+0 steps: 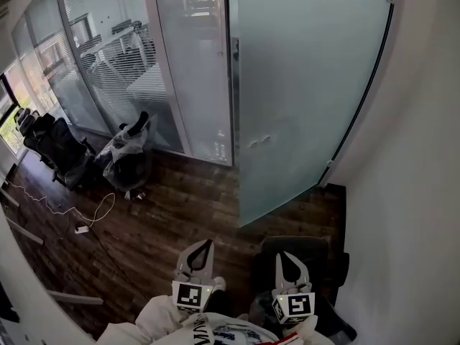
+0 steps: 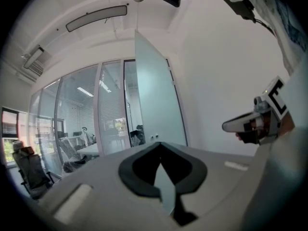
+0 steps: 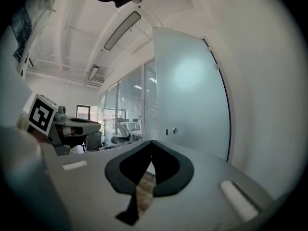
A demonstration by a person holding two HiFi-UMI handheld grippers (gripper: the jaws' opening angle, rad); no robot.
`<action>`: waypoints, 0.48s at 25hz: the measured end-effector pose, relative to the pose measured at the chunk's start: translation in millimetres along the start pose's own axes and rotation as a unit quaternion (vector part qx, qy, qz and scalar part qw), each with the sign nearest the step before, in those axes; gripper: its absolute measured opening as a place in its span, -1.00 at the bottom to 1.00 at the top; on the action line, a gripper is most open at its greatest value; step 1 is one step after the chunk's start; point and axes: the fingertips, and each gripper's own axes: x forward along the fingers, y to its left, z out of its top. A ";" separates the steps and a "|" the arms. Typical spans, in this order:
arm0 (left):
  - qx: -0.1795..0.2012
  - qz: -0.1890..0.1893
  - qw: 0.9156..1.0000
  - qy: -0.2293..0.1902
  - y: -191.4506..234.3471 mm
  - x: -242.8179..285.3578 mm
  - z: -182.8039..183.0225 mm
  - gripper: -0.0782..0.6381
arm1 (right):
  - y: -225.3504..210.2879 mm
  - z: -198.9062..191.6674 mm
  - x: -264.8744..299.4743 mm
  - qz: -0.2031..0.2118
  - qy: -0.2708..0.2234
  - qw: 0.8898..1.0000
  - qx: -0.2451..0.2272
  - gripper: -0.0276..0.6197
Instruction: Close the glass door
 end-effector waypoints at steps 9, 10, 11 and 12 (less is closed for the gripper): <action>-0.005 -0.002 1.000 -0.005 58.1 45.2 -0.3 -0.77 | 11.5 11.4 73.8 -0.005 0.000 1.000 -0.006 -0.90; -0.006 -0.003 1.000 -0.005 65.1 50.6 0.6 -0.77 | 13.3 13.8 82.5 -0.005 -0.001 1.000 -0.008 -0.90; -0.007 -0.004 1.000 -0.004 71.9 55.8 -0.3 -0.77 | 15.3 15.8 90.8 -0.005 -0.002 1.000 -0.008 -0.90; -0.008 -0.006 1.000 -0.004 78.3 60.2 -0.8 -0.77 | 17.5 17.3 98.3 -0.006 -0.002 1.000 -0.009 -0.90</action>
